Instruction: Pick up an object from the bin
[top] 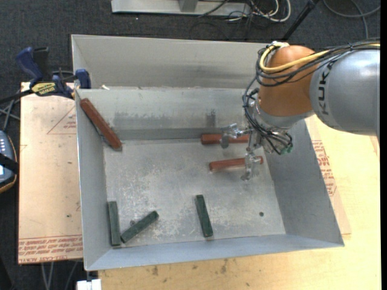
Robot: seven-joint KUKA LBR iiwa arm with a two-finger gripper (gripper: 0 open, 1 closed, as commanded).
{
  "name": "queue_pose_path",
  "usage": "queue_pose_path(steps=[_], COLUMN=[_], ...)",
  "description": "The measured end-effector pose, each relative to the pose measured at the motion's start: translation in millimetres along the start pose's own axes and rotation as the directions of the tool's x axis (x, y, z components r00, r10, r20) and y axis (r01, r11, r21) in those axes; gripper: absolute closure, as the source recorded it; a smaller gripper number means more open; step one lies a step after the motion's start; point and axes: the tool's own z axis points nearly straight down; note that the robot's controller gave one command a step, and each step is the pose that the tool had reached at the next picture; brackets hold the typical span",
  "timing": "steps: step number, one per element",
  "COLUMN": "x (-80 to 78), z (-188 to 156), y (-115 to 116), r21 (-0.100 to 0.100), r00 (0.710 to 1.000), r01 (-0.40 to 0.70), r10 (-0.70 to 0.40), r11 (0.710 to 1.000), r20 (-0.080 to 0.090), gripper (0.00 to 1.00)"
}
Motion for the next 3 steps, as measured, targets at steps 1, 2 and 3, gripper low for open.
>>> queue_pose_path(steps=[1, 2, 3], x=[0.0, 5.9, 5.9], z=[0.0, 28.5, 28.5], y=[-0.1, -22.9, -22.9], r21=[0.0, 0.001, 0.001], r00=[1.0, 0.992, 0.992], r01=[0.0, 0.129, 0.129], r10=[0.0, -0.129, -0.129], r11=[1.0, 0.992, 0.992], r20=[0.0, -0.001, -0.001], gripper=[0.0, 1.0, 1.0])
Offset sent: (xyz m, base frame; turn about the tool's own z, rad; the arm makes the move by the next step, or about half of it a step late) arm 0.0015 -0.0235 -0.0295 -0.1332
